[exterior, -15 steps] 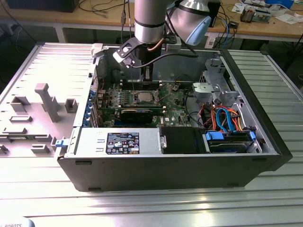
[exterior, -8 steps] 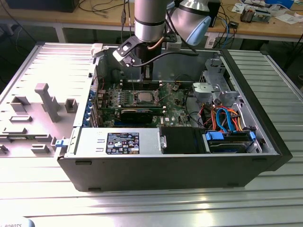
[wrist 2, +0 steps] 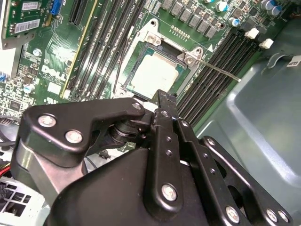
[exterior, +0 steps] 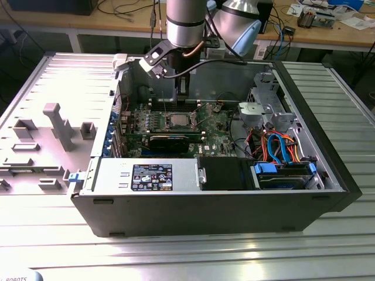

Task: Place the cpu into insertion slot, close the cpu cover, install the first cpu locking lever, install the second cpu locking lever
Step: 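Close the cpu cover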

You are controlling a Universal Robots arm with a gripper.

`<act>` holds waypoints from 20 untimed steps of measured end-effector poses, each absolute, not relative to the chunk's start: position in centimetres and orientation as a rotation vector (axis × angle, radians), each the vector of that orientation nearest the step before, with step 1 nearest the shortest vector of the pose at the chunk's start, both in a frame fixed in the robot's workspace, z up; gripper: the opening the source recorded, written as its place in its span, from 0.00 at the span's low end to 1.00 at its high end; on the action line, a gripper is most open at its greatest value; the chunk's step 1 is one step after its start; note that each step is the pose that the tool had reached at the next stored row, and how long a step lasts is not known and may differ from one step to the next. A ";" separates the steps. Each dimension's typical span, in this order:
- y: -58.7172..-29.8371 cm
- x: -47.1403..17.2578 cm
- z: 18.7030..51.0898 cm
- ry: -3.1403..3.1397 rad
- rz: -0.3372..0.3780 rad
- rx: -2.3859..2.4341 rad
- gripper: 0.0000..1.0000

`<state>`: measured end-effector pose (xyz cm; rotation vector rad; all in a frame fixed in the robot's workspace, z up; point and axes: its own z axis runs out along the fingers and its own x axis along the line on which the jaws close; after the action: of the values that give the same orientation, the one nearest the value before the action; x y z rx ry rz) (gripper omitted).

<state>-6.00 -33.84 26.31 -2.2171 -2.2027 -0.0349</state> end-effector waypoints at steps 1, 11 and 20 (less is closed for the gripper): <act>-33.8 -6.0 26.4 -2.203 -0.035 -2.217 0.11; -33.8 -6.0 27.0 -2.203 -0.035 -2.217 0.11; -33.8 -5.7 27.0 -2.203 -0.035 -2.217 0.11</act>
<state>-5.67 -33.85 27.00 -2.2172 -2.2028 -0.0348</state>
